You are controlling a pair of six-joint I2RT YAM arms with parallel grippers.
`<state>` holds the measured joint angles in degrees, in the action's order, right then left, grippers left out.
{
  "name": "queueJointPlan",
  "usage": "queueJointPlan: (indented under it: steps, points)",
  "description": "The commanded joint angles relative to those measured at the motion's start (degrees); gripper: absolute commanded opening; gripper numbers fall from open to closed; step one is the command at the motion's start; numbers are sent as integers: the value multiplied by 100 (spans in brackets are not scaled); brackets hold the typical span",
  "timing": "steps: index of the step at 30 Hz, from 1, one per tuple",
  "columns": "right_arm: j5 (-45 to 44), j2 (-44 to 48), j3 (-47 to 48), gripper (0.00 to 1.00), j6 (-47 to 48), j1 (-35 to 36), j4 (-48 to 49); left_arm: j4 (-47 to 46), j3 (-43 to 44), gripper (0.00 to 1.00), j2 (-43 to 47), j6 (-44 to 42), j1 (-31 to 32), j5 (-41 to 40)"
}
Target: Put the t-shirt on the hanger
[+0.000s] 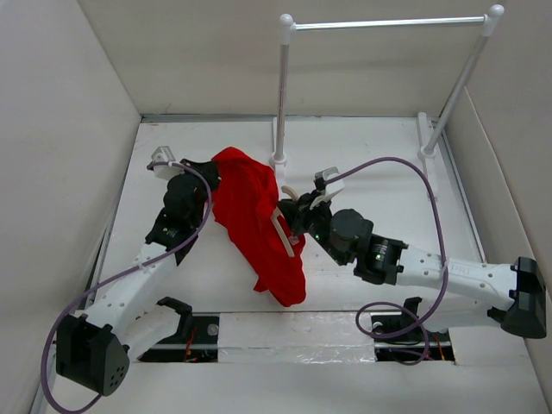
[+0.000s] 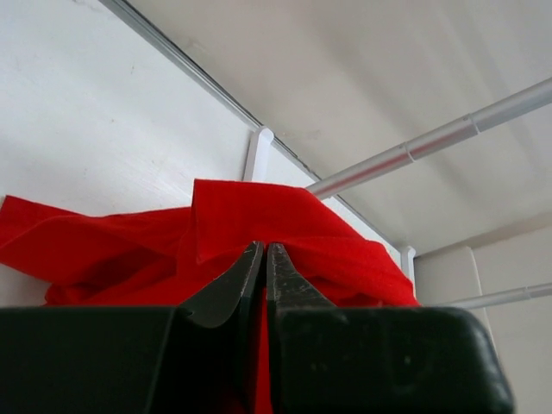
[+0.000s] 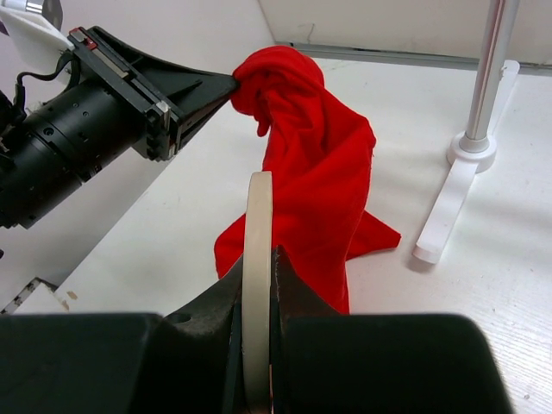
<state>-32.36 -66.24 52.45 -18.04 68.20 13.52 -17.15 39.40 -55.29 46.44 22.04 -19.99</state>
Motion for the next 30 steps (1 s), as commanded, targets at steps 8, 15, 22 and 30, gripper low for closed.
queueJointPlan:
  steps: [8,15,22,30]
  points:
    - [414,436,20,0,-191,17,-50,-421,1218,0,-560,-382,-917,19]
    - [923,831,125,0,-226,17,-797,7,2554,0,-1844,-714,-1536,198]
    - [907,1245,538,0,28,79,-1281,-16,2714,0,-2047,-785,-1651,284]
    - [1925,903,1821,0,301,79,-2099,632,4257,0,-2285,-1399,-1511,540]
